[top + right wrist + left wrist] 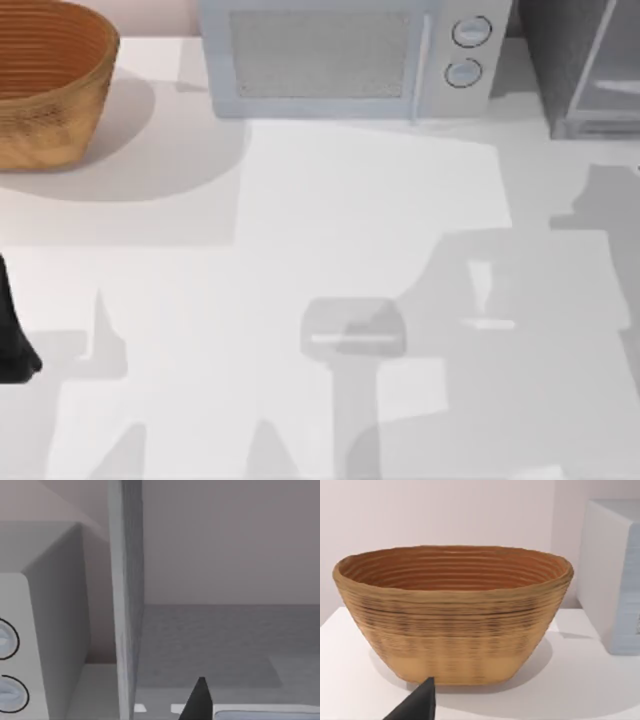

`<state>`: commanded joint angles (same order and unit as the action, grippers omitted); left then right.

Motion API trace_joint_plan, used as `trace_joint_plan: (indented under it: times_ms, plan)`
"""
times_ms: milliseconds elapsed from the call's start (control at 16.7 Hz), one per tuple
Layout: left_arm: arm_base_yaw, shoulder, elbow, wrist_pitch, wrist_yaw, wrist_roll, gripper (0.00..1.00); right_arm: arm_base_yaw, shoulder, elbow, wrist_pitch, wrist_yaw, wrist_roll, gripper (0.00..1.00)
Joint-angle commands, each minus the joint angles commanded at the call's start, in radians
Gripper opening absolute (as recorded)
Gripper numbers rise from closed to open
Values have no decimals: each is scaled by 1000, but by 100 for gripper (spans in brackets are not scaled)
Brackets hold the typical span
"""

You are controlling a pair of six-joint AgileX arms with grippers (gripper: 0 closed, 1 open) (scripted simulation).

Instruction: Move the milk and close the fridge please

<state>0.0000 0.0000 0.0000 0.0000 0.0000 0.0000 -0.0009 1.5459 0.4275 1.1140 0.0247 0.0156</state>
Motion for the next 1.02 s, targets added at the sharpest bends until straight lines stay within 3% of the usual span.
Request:
trace_joint_plan:
  times_ms: [240, 660, 1020]
  plan:
    - [0, 0, 0, 0, 0, 0, 100, -50, 195, 189, -18, -60, -3, 0]
    - [0, 0, 0, 0, 0, 0, 100, -142, 626, 702, -55, -152, -3, 0]
    - [0, 0, 0, 0, 0, 0, 100, -200, 751, 823, -104, -204, -9, 0]
